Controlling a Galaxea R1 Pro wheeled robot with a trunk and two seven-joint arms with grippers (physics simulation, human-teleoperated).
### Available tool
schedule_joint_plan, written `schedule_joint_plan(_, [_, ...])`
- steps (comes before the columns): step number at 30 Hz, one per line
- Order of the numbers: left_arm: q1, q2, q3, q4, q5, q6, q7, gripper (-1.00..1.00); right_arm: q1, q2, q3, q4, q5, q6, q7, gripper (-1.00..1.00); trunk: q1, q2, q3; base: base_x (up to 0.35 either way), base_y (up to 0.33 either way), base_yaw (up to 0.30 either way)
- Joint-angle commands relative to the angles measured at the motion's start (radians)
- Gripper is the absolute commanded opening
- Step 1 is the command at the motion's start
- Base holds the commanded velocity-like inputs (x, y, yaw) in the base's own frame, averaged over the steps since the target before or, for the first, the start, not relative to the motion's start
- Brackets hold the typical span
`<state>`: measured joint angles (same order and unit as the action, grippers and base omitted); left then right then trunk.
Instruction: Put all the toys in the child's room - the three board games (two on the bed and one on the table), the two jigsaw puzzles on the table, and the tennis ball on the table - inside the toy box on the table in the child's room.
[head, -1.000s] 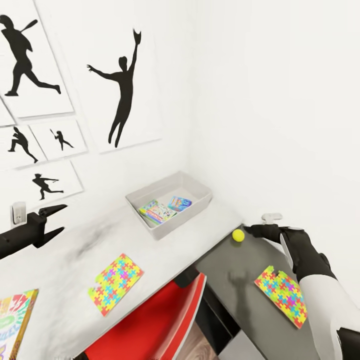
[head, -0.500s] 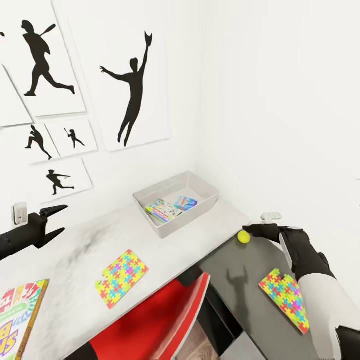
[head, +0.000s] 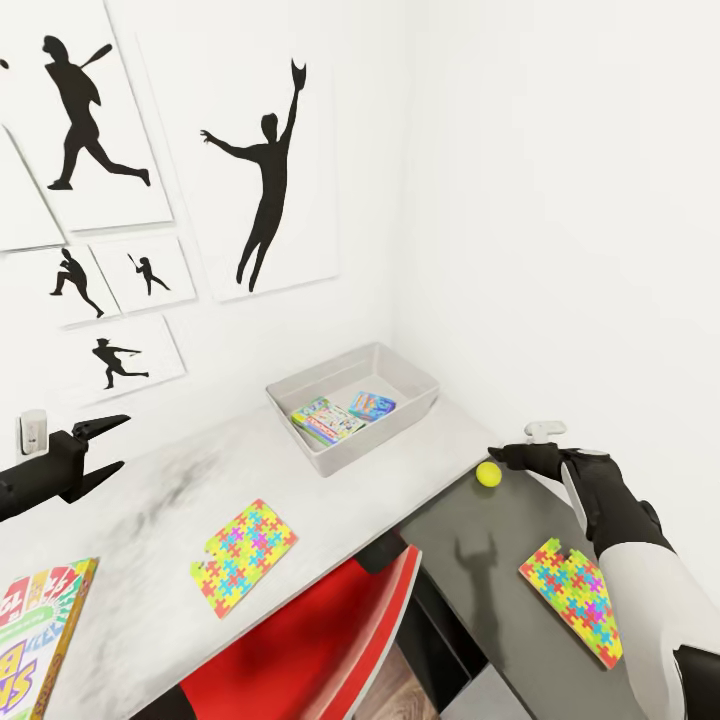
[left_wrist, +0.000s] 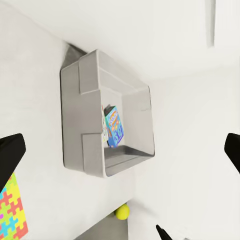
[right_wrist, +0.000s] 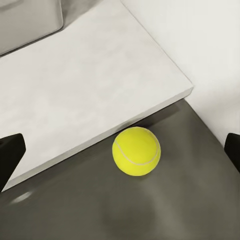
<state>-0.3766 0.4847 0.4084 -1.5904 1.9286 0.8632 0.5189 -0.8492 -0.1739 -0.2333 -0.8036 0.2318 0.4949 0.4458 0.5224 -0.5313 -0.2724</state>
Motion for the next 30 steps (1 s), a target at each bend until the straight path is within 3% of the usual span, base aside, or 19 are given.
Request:
schedule_joint_plan(1, [-0.001, 0.0, 0.001, -0.001, 0.01, 0.002, 0.01, 1.0, -0.001, 0.001, -0.003, -0.001, 0.011, 0.003, 0.009, 1.0, 0.0, -0.002, -0.002, 0.0, 0.0, 0.0])
schedule_joint_plan(8, [0.005, 0.006, 0.007, -0.003, 0.005, 0.004, 0.005, 1.0, 0.005, -0.002, -0.003, 0.001, 0.008, -0.001, 0.01, 1.0, 0.0, -0.002, -0.002, 0.0, 0.0, 0.0])
schedule_joint_plan(15, [0.044, 0.028, 0.046, -0.012, -0.014, 0.042, -0.023, 1.0, 0.029, -0.013, 0.0, 0.004, -0.005, -0.031, 0.017, 1.0, 0.027, -0.051, -0.024, 0.0, 0.0, 0.0])
schedule_joint_plan(16, [0.079, 0.029, 0.114, -0.012, -0.01, 0.142, -0.027, 1.0, 0.029, -0.014, 0.003, 0.015, -0.003, -0.042, 0.035, 1.0, 0.031, -0.058, -0.027, 0.0, 0.0, 0.0])
schedule_joint_plan(20, [0.08, 0.03, 0.119, -0.013, 0.028, 0.152, -0.028, 1.0, 0.03, -0.015, 0.004, 0.029, 0.015, -0.073, 0.095, 1.0, 0.046, -0.086, -0.039, 0.0, 0.0, 0.0])
schedule_joint_plan(21, [0.08, 0.031, 0.12, -0.013, 0.052, 0.154, -0.027, 1.0, 0.028, -0.015, 0.005, 0.032, 0.03, -0.085, 0.123, 1.0, 0.05, -0.093, -0.042, 0.0, 0.0, 0.0])
schedule_joint_plan(24, [0.08, 0.032, 0.121, -0.013, 0.079, 0.161, -0.027, 1.0, 0.024, -0.016, 0.004, 0.039, 0.059, -0.101, 0.152, 1.0, 0.062, -0.114, -0.052, 0.0, 0.0, 0.0])
schedule_joint_plan(25, [0.08, 0.033, 0.122, -0.013, 0.097, 0.168, -0.027, 1.0, 0.018, -0.017, 0.0, 0.063, 0.101, -0.128, 0.17, 1.0, 0.066, -0.121, -0.055, 0.0, 0.0, 0.0])
schedule_joint_plan(30, [0.081, 0.034, 0.124, -0.013, 0.107, 0.173, -0.027, 1.0, 0.011, -0.02, -0.001, 0.086, 0.134, -0.165, 0.187, 1.0, 0.085, -0.156, -0.071, 0.0, 0.0, 0.0])
